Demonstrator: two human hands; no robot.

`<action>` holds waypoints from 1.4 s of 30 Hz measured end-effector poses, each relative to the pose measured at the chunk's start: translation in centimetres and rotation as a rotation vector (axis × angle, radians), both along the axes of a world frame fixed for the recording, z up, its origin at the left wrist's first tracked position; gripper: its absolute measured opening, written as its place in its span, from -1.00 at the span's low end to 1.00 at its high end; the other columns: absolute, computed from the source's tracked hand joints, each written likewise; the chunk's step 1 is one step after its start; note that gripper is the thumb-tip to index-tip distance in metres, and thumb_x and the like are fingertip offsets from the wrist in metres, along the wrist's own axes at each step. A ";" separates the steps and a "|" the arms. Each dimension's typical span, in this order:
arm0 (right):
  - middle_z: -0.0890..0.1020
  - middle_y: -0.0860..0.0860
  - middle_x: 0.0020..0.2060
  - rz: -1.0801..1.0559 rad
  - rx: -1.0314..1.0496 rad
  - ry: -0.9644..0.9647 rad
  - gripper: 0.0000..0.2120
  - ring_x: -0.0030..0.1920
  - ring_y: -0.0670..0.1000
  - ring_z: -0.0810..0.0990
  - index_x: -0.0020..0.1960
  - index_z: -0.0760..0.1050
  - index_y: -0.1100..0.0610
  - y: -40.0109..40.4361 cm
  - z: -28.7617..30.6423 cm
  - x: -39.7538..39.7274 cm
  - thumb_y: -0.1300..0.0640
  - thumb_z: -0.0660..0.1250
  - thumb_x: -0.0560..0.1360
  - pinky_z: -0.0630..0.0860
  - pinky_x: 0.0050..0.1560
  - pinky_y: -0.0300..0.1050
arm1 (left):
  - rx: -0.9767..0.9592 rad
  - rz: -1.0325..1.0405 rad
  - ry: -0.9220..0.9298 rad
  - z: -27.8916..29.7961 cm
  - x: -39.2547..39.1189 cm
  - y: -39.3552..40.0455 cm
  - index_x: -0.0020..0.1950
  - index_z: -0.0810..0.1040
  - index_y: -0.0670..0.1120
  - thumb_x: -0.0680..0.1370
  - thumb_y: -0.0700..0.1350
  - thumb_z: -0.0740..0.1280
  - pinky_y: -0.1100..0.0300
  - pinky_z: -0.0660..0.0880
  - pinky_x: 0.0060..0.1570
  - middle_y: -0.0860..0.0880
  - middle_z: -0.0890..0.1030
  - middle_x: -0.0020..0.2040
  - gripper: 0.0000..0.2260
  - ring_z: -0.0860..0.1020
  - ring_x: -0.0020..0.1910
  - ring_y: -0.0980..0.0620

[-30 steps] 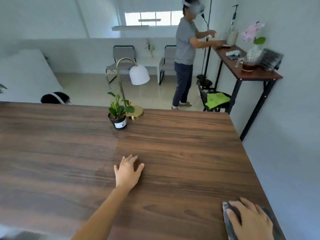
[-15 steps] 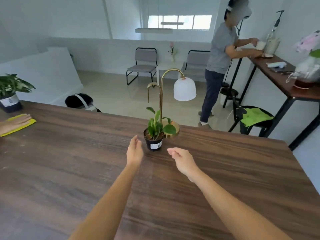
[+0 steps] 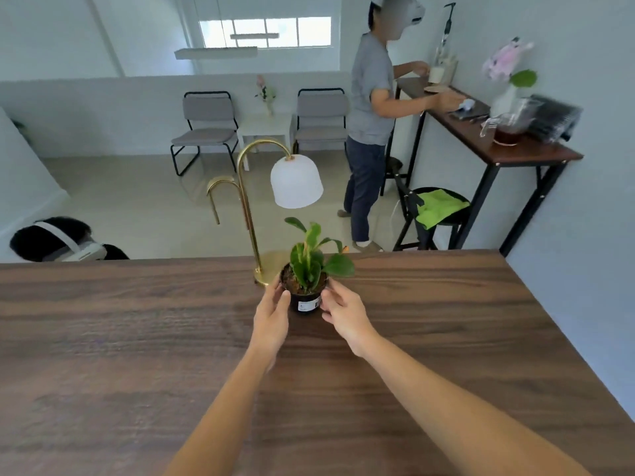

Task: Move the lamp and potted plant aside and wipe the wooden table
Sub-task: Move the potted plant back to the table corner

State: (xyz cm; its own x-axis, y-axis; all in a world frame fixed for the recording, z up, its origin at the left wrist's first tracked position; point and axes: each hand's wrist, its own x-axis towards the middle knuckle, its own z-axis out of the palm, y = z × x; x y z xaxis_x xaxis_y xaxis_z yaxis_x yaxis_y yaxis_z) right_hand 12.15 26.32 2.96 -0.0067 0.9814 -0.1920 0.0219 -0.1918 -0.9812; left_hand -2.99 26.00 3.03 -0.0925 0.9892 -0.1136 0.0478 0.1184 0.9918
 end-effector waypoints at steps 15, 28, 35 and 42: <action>0.59 -0.08 -0.10 -0.383 0.053 -0.078 -0.76 -0.07 -0.05 0.56 0.23 0.52 -0.01 3.4 1.2 33.0 0.14 0.28 0.58 0.53 -0.01 -0.20 | -0.109 -0.401 -0.063 3.0 33.1 7.9 0.50 0.17 0.14 0.64 -0.07 0.09 0.27 0.45 -0.14 0.04 0.49 0.23 -0.58 0.52 0.19 -0.05; 0.55 0.04 -0.16 -0.521 -0.040 -0.020 -0.63 -0.16 0.00 0.48 0.38 0.45 -0.02 5.4 -1.5 39.2 0.11 0.25 0.58 0.52 0.05 -0.08 | -0.195 -0.513 -0.025 0.4 40.2 10.4 0.51 0.06 0.20 0.63 0.04 0.06 0.10 0.39 0.19 0.09 0.36 0.38 -0.55 0.41 0.32 0.01; 0.64 0.01 -0.10 -0.733 0.012 -0.291 -0.86 -0.05 0.07 0.62 0.08 0.53 0.06 2.3 -1.7 29.6 0.06 0.28 0.57 0.54 0.08 0.07 | -0.056 -0.157 -0.031 0.2 30.2 7.6 0.37 0.40 0.02 0.60 0.01 0.18 0.15 0.34 0.32 0.11 0.50 0.19 -0.66 0.47 0.25 0.08; 0.66 0.00 -0.39 -0.352 0.092 -0.309 -0.77 -0.24 0.00 0.64 -0.24 0.60 0.06 5.3 -1.1 14.1 0.02 0.33 0.54 0.59 0.03 0.12 | 0.186 0.483 0.302 -0.9 12.2 5.9 0.33 0.38 -0.11 0.59 -0.13 0.22 0.17 0.34 0.22 -0.09 0.43 0.29 -0.69 0.40 0.25 -0.04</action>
State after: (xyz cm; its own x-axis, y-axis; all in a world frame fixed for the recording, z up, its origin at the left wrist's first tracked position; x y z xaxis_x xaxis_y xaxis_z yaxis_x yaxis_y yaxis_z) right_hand 26.30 31.59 1.88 0.3730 0.9267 -0.0447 0.2646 -0.1525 -0.9522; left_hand 9.19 31.92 2.14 -0.5382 0.8278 0.1586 0.3145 0.0226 0.9490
